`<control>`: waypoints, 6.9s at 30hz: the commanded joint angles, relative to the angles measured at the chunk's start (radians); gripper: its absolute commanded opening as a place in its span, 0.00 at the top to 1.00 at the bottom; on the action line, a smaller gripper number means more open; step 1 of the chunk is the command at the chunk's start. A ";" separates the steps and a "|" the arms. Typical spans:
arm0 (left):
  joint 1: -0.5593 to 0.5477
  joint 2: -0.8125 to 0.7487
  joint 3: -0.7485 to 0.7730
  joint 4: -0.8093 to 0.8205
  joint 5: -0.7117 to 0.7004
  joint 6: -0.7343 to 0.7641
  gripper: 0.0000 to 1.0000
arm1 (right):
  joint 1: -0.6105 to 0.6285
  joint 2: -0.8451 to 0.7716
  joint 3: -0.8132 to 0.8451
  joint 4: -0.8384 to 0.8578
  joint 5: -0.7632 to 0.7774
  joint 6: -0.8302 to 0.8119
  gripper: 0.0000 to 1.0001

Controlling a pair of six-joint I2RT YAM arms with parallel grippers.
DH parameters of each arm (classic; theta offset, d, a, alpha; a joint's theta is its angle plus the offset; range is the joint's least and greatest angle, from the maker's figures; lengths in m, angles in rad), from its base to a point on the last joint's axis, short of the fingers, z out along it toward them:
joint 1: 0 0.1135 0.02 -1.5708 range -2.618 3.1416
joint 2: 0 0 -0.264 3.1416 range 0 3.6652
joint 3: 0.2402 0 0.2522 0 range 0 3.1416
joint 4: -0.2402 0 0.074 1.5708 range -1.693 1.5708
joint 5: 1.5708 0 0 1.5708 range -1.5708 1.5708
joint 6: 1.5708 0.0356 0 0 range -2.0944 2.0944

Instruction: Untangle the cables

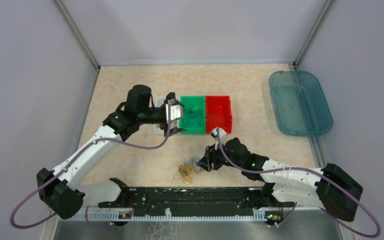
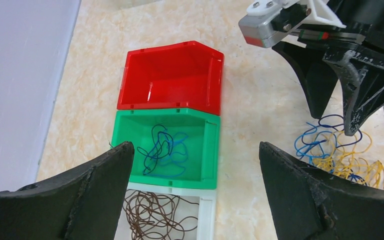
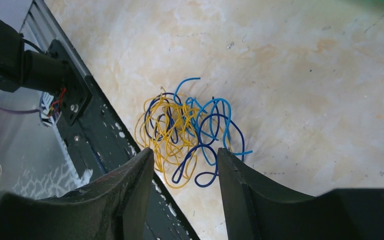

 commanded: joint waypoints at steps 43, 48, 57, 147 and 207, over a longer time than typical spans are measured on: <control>-0.065 -0.227 -0.300 0.020 0.347 -0.075 0.32 | 0.063 -0.065 0.234 0.261 -0.061 -0.051 0.88; -0.073 -0.210 -0.296 0.022 0.366 -0.112 0.54 | 0.063 -0.061 0.233 0.270 -0.062 -0.049 0.88; -0.091 -0.193 -0.294 0.073 0.344 -0.168 0.65 | 0.063 -0.047 0.230 0.292 -0.073 -0.038 0.88; -0.208 -0.235 0.089 -0.169 0.094 0.322 1.00 | 0.129 -0.121 0.206 0.438 0.018 -0.234 0.27; -0.273 -0.116 0.436 0.370 0.010 0.222 1.00 | 0.130 0.339 -0.179 0.835 0.223 -0.079 0.45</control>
